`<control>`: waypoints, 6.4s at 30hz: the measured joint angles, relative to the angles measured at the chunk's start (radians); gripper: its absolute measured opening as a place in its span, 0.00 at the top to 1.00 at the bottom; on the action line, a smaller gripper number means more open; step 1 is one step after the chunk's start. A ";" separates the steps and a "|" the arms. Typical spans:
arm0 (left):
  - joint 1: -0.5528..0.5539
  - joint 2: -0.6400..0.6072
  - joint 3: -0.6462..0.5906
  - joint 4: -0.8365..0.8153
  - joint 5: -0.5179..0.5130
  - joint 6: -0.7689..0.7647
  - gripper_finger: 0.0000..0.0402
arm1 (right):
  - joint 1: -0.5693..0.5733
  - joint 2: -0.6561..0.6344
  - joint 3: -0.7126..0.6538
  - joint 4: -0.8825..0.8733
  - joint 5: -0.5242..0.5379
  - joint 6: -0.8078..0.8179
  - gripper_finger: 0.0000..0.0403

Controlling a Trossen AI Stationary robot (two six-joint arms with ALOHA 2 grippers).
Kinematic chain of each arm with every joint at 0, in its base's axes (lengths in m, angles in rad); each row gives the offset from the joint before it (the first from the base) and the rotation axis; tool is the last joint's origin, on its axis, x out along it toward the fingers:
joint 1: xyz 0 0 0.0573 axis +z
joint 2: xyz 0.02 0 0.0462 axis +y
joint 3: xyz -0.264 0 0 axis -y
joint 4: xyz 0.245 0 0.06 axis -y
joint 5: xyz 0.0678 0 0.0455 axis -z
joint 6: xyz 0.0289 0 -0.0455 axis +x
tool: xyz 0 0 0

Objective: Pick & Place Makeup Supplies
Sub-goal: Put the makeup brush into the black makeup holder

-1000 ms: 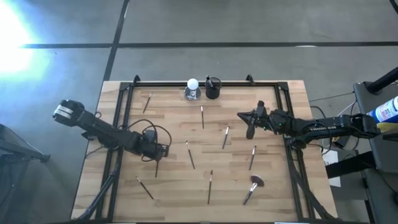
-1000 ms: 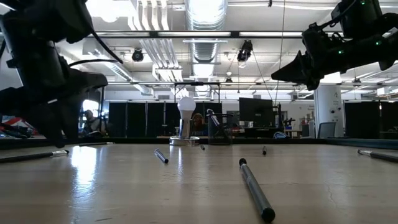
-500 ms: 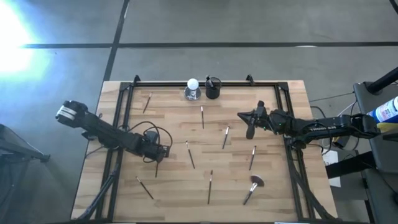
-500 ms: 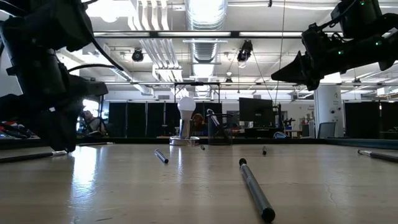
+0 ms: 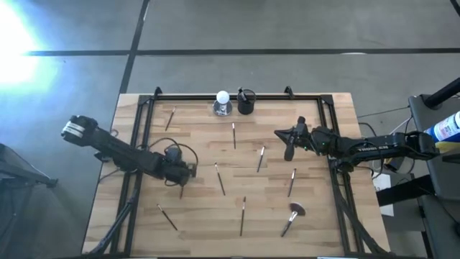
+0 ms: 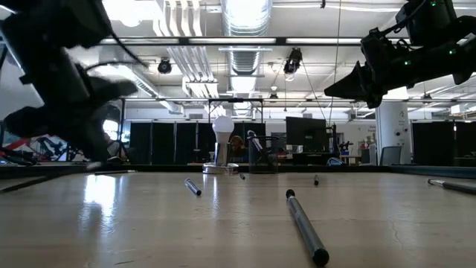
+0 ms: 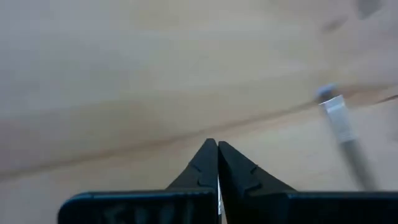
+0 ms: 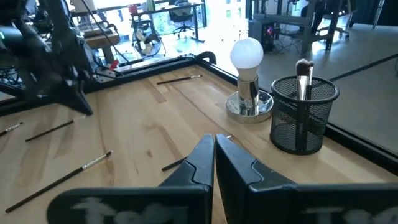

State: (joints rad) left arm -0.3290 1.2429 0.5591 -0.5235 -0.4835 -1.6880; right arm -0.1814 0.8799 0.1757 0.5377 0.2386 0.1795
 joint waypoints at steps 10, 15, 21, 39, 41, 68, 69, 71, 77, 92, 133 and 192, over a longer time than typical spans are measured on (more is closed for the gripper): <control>0.027 -0.076 -0.053 0.597 -0.258 0.612 1.00 | 0.000 0.037 0.000 0.016 -0.001 0.002 0.97; 0.109 0.020 -0.200 1.210 -0.114 0.947 1.00 | 0.000 0.101 0.000 0.079 -0.019 0.023 0.97; 0.299 0.220 -0.216 1.633 0.162 1.193 1.00 | 0.002 0.226 0.000 0.279 -0.191 0.093 0.97; 0.487 0.543 0.181 1.805 0.605 1.403 1.00 | 0.046 0.565 0.240 0.403 -0.302 0.145 0.66; 0.487 0.539 0.184 1.807 0.606 1.408 1.00 | 0.046 0.560 0.243 0.403 -0.301 0.134 0.63; 0.491 0.485 0.188 1.711 0.581 1.399 0.96 | 0.046 0.614 0.323 0.401 -0.282 0.075 0.96; 0.492 0.471 0.188 1.683 0.581 1.401 0.95 | 0.046 0.611 0.318 0.404 -0.280 0.075 0.96; 0.492 0.441 0.188 1.623 0.580 1.412 0.91 | 0.046 0.606 0.305 0.403 -0.277 0.075 0.96; 0.492 0.351 0.140 1.550 0.579 1.472 0.86 | 0.044 0.602 0.296 0.401 -0.278 0.044 0.96; 0.491 0.227 -0.136 1.699 0.524 1.473 0.86 | -0.072 0.554 0.295 0.370 -0.329 0.007 0.97; 0.491 0.217 -0.291 1.798 0.455 1.488 0.86 | -0.550 1.036 0.917 -0.012 -0.427 -0.192 0.96; -0.147 0.213 0.403 -0.252 0.077 -0.047 1.00 | 0.012 0.051 -0.024 0.133 0.022 0.020 0.98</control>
State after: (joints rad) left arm -0.4761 1.4558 0.9616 -0.7757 -0.4061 -1.7354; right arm -0.1696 0.9307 0.1515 0.6710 0.2604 0.1996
